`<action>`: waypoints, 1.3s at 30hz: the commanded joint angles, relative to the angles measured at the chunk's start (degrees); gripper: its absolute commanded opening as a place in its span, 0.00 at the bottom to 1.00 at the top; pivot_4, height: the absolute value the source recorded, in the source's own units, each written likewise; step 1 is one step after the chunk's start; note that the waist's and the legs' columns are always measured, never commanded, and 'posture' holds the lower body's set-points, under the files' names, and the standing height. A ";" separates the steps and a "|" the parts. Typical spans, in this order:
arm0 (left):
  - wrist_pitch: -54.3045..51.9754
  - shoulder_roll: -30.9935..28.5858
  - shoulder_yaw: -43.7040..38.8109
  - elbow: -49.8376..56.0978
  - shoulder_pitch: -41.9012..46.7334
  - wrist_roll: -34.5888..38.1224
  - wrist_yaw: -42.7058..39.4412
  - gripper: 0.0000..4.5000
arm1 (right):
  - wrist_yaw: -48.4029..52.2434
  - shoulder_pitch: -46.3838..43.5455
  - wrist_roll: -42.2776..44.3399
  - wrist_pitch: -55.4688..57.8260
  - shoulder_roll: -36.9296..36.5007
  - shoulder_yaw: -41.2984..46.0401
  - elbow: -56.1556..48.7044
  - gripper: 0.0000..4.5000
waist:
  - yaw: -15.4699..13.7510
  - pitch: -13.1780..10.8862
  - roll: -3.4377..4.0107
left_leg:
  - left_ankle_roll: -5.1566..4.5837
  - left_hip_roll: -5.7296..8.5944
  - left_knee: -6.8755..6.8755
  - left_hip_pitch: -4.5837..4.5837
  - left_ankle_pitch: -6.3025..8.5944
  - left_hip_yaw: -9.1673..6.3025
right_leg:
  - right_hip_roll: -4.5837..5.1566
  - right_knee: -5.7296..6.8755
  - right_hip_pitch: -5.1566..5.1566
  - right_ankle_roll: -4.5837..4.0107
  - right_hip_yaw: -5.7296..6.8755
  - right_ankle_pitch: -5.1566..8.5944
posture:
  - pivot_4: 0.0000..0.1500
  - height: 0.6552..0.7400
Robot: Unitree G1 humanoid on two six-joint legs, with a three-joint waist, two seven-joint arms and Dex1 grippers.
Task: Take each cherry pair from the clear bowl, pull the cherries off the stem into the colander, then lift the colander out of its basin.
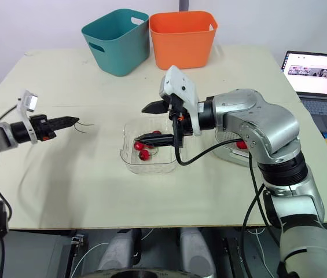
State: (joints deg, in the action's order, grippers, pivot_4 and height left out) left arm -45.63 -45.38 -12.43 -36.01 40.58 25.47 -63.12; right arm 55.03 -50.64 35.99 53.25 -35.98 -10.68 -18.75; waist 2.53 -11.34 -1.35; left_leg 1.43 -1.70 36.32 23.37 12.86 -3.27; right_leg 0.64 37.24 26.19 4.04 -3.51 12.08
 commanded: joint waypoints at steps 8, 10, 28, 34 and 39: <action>3.95 -1.73 -1.73 -8.48 3.90 -0.94 0.96 0.54 | -0.03 -0.72 -0.54 -0.69 -1.51 1.95 -0.05 0.96 | 0.09 0.00 0.00 | 0.00 -0.01 -0.02 -0.01 0.00 0.00 | -0.01 0.01 0.01 -0.01 0.00 -0.01 | 1.00 1.00; 4.35 -2.94 -2.16 -8.40 3.92 -1.02 0.91 0.69 | 0.10 -0.55 -0.69 -0.78 -2.03 2.15 0.05 0.96 | 0.10 0.00 0.00 | 0.00 -0.01 -0.02 -0.01 0.00 -0.01 | -0.01 0.01 0.02 -0.01 0.00 -0.01 | 1.00 1.00; -0.27 -10.87 -7.19 40.28 -9.77 9.26 1.69 1.00 | 2.69 5.21 -0.95 -1.08 -17.24 18.01 14.42 0.98 | -0.15 0.01 -0.02 | 0.00 0.02 -0.08 0.02 0.01 0.05 | 0.11 -0.15 -0.02 0.00 0.01 0.02 | 1.00 1.00; 0.57 -10.91 -7.66 41.44 -11.62 10.44 3.04 1.00 | 3.86 9.08 -2.29 -4.39 -23.07 23.73 21.04 0.98 | 0.94 -0.01 0.01 | 0.00 -0.03 -0.13 -0.13 0.01 0.12 | -0.04 -0.08 -0.03 0.03 -0.09 0.05 | 1.00 1.00; 3.61 -11.12 -7.02 38.40 -11.66 9.25 3.09 1.00 | 4.12 8.66 -2.92 -6.09 -24.99 25.08 23.88 0.98 | 1.48 -0.01 0.00 | 0.00 -0.03 -0.13 -0.13 0.01 0.13 | -0.04 -0.08 -0.02 0.02 -0.10 0.05 | 1.00 1.00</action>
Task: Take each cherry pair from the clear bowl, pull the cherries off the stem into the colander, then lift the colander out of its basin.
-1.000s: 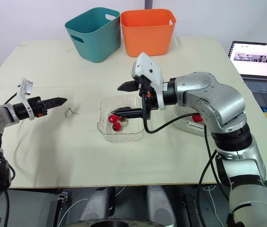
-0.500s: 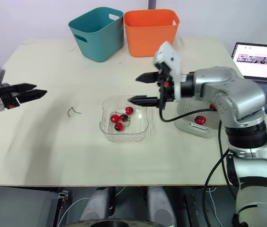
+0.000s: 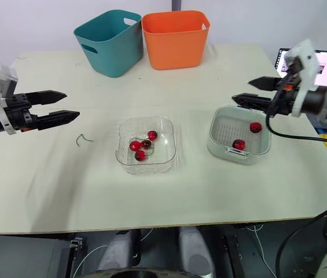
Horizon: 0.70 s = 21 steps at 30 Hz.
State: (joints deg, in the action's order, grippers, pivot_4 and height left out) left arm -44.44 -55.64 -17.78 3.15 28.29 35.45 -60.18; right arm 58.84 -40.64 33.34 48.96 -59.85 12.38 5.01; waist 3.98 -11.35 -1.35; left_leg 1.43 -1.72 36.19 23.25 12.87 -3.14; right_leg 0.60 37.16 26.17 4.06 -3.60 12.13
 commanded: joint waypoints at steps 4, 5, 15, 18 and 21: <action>4.84 -0.93 0.52 -2.22 1.03 -2.07 -0.55 1.00 | 0.29 -1.39 -0.95 -2.99 -1.14 1.68 1.02 0.98 | -0.07 0.00 0.00 | 0.00 0.01 0.00 0.01 0.00 0.00 | 0.01 0.00 0.00 0.02 0.00 0.02 | 1.00 1.00; 5.20 -0.95 0.72 -2.56 1.13 -2.20 -0.67 1.00 | 0.27 -1.35 -1.03 -3.13 -1.14 1.68 1.14 0.98 | -0.07 0.00 0.00 | 0.00 0.00 0.01 0.01 0.00 0.00 | 0.01 -0.01 0.00 0.01 0.00 0.01 | 1.00 1.00; 7.67 -2.27 1.40 -5.22 1.48 -3.75 -2.32 1.00 | 0.85 -1.61 -0.61 -0.99 -1.87 0.74 0.20 0.98 | -0.05 0.00 0.00 | 0.00 0.01 0.00 0.03 0.00 0.01 | 0.01 -0.02 0.01 0.00 0.00 0.00 | 1.00 1.00; 6.44 -4.07 1.72 -2.87 0.95 -2.29 -5.61 1.00 | 3.35 -4.76 1.81 3.63 -1.57 -3.31 -4.62 0.98 | 0.07 -0.01 0.02 | 0.00 0.00 0.00 0.03 0.00 0.02 | 0.01 -0.02 0.03 0.00 -0.01 0.01 | 1.00 1.00; 5.10 -5.89 1.59 0.26 -0.21 -0.46 -8.55 1.00 | 5.47 -7.75 2.15 6.45 0.55 -10.36 -10.34 0.98 | 0.18 -0.01 0.02 | 0.00 -0.01 -0.04 0.01 0.00 0.08 | -0.01 0.02 0.12 -0.05 -0.09 0.06 | 1.00 1.00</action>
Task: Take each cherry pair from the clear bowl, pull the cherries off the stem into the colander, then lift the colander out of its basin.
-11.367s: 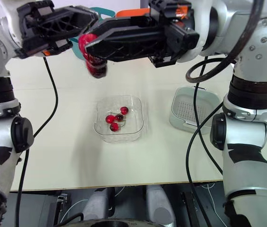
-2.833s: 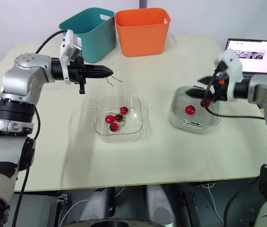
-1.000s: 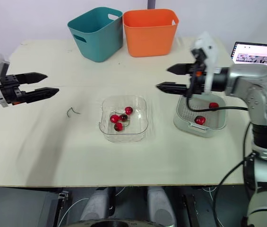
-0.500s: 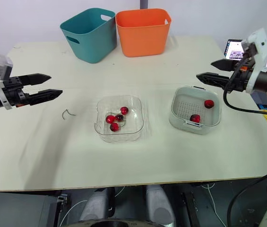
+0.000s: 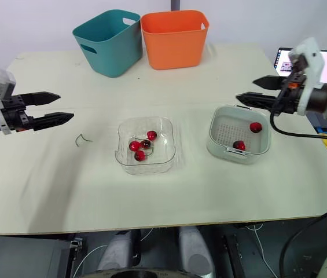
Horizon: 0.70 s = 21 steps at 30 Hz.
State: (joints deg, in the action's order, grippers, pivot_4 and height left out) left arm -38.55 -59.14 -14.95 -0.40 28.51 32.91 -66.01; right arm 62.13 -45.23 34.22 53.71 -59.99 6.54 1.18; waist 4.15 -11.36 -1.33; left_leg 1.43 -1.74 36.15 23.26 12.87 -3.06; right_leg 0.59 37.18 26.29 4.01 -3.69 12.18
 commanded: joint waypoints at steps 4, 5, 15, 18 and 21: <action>-0.30 -4.49 -0.33 9.25 -3.69 2.33 -5.47 1.00 | 1.39 -8.83 -2.21 2.32 9.22 -16.56 -9.34 0.98 | 0.20 0.01 -0.03 | 0.00 -0.03 0.01 0.00 0.00 0.01 | -0.02 -0.02 -0.02 0.01 0.00 0.12 | 1.00 1.00; 0.65 -5.19 0.30 11.10 -5.19 1.82 -6.49 1.00 | -0.01 -10.62 -3.09 3.57 12.57 -19.08 -8.58 0.98 | 0.14 0.00 -0.01 | 0.00 -0.04 0.02 -0.03 0.00 0.09 | -0.01 -0.03 -0.01 -0.01 -0.05 0.09 | 1.00 1.00; -0.48 -6.81 0.16 17.55 -9.00 3.26 -7.53 1.00 | -3.53 -13.52 -11.87 2.55 24.63 -32.03 -3.09 0.84 | -1.45 0.01 -0.02 | 0.00 0.01 0.11 0.17 0.00 0.08 | 0.06 -0.11 0.06 -0.13 -0.04 0.03 | 1.00 1.00; -0.87 -6.89 -0.15 18.10 -9.64 3.65 -7.14 1.00 | -3.13 -13.64 -14.82 -0.20 26.20 -34.13 -1.59 0.62 | -1.40 0.01 -0.02 | 0.00 0.00 0.09 0.13 0.00 0.08 | 0.04 -0.07 0.07 -0.13 -0.04 0.03 | 1.00 1.00; -1.20 -6.79 0.12 18.40 -9.47 3.83 -6.70 1.00 | -3.45 -13.81 -17.88 -2.20 27.69 -35.97 0.51 0.62 | -1.22 0.01 -0.02 | 0.00 -0.01 0.07 0.12 0.00 0.08 | 0.02 -0.05 0.07 -0.09 -0.03 0.00 | 1.00 1.00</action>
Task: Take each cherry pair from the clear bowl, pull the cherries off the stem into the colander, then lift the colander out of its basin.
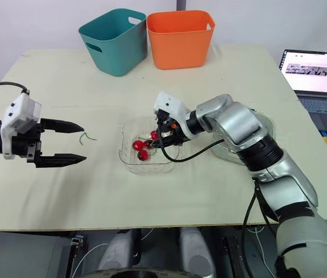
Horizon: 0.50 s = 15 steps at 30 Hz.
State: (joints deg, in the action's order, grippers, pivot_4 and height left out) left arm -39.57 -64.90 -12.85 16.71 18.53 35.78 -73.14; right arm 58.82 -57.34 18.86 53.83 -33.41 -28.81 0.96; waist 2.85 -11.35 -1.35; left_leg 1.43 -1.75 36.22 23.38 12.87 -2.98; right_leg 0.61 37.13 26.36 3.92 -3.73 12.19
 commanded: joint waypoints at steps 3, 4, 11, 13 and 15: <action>-0.52 -0.77 -1.07 1.25 1.67 1.04 1.04 1.00 | -0.20 -1.54 -4.13 -2.42 2.63 -1.11 2.48 0.62 | 0.28 0.00 0.00 | 0.00 0.00 0.00 -0.01 0.00 -0.01 | 0.00 0.02 0.00 0.09 0.00 -0.06 | 1.00 1.00; -0.52 -0.66 -0.72 1.08 2.11 1.03 1.21 1.00 | -0.35 -1.55 -4.61 -2.26 3.19 -1.29 3.08 0.62 | 0.38 0.00 0.00 | 0.00 0.00 0.00 -0.01 0.00 -0.01 | 0.00 0.02 0.00 0.10 0.00 -0.06 | 1.00 1.00; 0.34 0.30 0.61 1.00 2.75 0.69 1.99 1.00 | -4.73 -1.97 -4.02 7.86 8.27 2.32 5.13 0.62 | 1.08 0.00 0.00 | 0.00 0.00 0.00 -0.01 0.00 -0.05 | -0.01 0.08 0.00 0.09 0.01 -0.10 | 1.00 1.00; 0.62 0.69 0.76 1.06 2.73 0.71 2.28 1.00 | -5.60 -1.65 -4.03 9.99 8.71 2.60 4.41 0.62 | 1.10 0.00 0.00 | 0.00 0.00 -0.01 -0.01 0.00 -0.07 | -0.01 0.09 0.00 0.08 0.02 -0.10 | 1.00 1.00; 1.17 1.18 1.00 0.83 2.74 0.46 2.51 1.00 | -7.02 -1.44 -4.12 11.91 9.38 2.90 4.20 0.62 | 1.11 0.00 0.00 | 0.00 0.00 -0.01 -0.01 0.00 -0.08 | -0.01 0.08 -0.01 0.08 0.02 -0.10 | 1.00 1.00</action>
State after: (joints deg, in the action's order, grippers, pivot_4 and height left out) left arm -39.37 -63.69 -11.67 16.93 20.48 36.23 -70.84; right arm 52.69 -57.84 14.36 64.43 -24.65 -27.58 6.91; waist 3.96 -11.35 -1.35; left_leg 1.43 -1.75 36.21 23.36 12.87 -3.05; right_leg 0.60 37.21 26.35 4.01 -3.70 12.09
